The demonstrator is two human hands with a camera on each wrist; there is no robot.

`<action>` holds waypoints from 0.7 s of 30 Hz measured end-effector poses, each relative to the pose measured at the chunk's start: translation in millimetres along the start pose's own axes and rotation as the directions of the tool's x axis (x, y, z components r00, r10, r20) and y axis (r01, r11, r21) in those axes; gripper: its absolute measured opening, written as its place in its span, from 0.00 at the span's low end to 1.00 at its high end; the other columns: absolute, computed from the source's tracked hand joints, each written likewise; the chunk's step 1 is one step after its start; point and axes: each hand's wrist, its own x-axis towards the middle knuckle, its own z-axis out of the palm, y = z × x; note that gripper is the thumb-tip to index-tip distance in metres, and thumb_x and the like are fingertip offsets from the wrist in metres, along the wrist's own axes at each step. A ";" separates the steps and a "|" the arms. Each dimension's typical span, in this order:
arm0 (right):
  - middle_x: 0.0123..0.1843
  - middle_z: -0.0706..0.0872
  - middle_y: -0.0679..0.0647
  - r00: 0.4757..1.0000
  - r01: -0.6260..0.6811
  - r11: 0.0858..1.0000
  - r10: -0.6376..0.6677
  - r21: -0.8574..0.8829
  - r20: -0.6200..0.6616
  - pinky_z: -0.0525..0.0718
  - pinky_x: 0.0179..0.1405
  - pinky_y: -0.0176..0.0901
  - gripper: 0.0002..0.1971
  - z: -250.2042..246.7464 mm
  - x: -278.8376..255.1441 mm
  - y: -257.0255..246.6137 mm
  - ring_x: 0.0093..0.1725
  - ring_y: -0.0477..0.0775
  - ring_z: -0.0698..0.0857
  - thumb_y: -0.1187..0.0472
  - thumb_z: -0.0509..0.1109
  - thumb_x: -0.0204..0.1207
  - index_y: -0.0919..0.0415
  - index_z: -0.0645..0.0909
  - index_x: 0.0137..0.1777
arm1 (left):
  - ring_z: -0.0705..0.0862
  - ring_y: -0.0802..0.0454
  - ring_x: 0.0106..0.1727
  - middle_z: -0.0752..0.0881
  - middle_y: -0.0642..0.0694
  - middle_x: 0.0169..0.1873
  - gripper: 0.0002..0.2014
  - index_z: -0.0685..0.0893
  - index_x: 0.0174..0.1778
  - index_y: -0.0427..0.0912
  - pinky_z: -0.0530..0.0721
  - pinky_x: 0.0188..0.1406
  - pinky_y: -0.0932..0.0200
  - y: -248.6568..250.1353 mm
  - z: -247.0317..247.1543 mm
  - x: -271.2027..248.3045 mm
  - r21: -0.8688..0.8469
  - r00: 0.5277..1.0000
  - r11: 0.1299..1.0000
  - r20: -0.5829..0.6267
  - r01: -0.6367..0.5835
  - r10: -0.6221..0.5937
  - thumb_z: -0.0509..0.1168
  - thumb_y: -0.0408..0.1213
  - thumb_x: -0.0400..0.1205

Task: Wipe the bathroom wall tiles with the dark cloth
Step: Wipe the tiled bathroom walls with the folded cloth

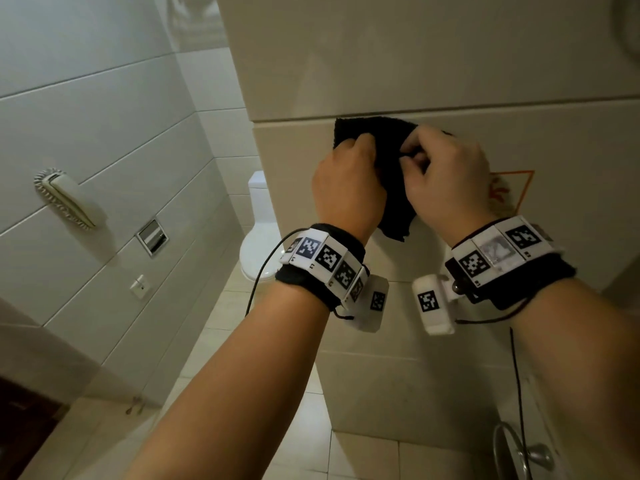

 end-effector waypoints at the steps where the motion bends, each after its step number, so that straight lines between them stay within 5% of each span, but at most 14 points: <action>1: 0.35 0.85 0.52 1.000 -0.005 1.000 0.005 -0.005 0.002 0.82 0.32 0.51 0.03 0.7 -4.6 2.7 0.36 0.59 0.83 0.64 0.71 0.74 0.59 0.83 0.47 | 0.71 0.44 0.30 0.73 0.48 0.30 0.10 0.69 0.35 0.44 0.62 0.28 0.55 1.4 2.4 -3.6 -0.003 1.000 1.000 0.005 -0.007 0.007 0.65 0.32 0.75; 5: 0.36 0.86 0.53 0.998 -0.008 0.998 0.011 -0.062 0.059 0.76 0.30 0.44 0.02 5.1 -24.1 9.7 0.36 0.60 0.84 0.64 0.71 0.74 0.59 0.81 0.46 | 0.71 0.45 0.29 0.72 0.49 0.30 0.12 0.68 0.35 0.44 0.61 0.27 0.57 -1.6 18.4 -23.4 -0.005 0.999 1.000 0.039 -0.010 0.010 0.67 0.30 0.74; 13: 0.33 0.84 0.53 0.985 -0.002 0.996 0.017 -0.085 0.171 0.78 0.24 0.46 0.03 33.5 -70.8 17.0 0.31 0.61 0.83 0.67 0.71 0.73 0.59 0.80 0.43 | 0.76 0.40 0.26 0.80 0.44 0.29 0.17 0.67 0.33 0.46 0.62 0.23 0.59 -25.6 44.7 -66.4 0.052 0.991 0.999 0.131 0.008 -0.014 0.72 0.27 0.68; 21: 0.39 0.87 0.54 0.957 -0.049 0.994 0.075 -0.099 0.280 0.79 0.28 0.46 0.04 39.8 -83.8 13.5 0.37 0.62 0.85 0.65 0.69 0.77 0.58 0.80 0.50 | 0.75 0.46 0.34 0.77 0.51 0.35 0.10 0.70 0.47 0.44 0.64 0.27 0.55 -30.5 32.6 -81.1 0.026 0.948 0.988 0.280 0.153 -0.154 0.65 0.40 0.81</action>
